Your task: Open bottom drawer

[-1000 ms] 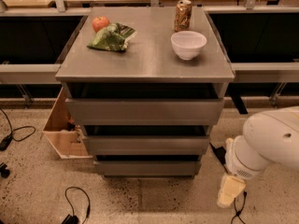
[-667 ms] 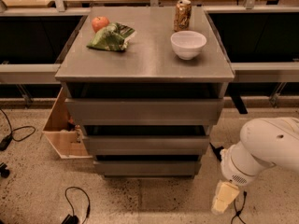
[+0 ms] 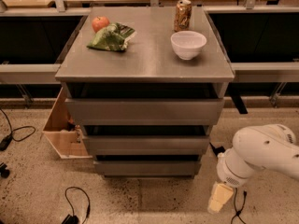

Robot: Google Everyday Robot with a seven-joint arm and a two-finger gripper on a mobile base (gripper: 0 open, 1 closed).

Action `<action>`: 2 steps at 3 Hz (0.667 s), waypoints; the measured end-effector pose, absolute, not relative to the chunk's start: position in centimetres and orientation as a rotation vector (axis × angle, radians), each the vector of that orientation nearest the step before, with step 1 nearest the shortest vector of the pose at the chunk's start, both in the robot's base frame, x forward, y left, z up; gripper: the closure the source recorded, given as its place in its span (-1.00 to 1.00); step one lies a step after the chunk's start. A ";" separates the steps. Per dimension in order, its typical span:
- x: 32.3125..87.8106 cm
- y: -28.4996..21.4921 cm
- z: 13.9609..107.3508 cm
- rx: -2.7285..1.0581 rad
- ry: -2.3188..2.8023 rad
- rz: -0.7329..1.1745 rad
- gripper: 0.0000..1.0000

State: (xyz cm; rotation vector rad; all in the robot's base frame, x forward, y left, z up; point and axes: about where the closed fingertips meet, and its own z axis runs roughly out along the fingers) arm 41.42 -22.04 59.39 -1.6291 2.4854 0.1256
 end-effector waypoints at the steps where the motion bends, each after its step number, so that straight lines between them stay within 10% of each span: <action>1: 43.9 -22.8 53.0 -1.631 2.505 0.037 -1.00; 2: 48.8 -24.1 42.7 -1.737 2.477 -0.111 -1.00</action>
Offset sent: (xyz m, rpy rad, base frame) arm 0.0901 -0.0306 -0.1787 -0.2171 -0.0889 0.0520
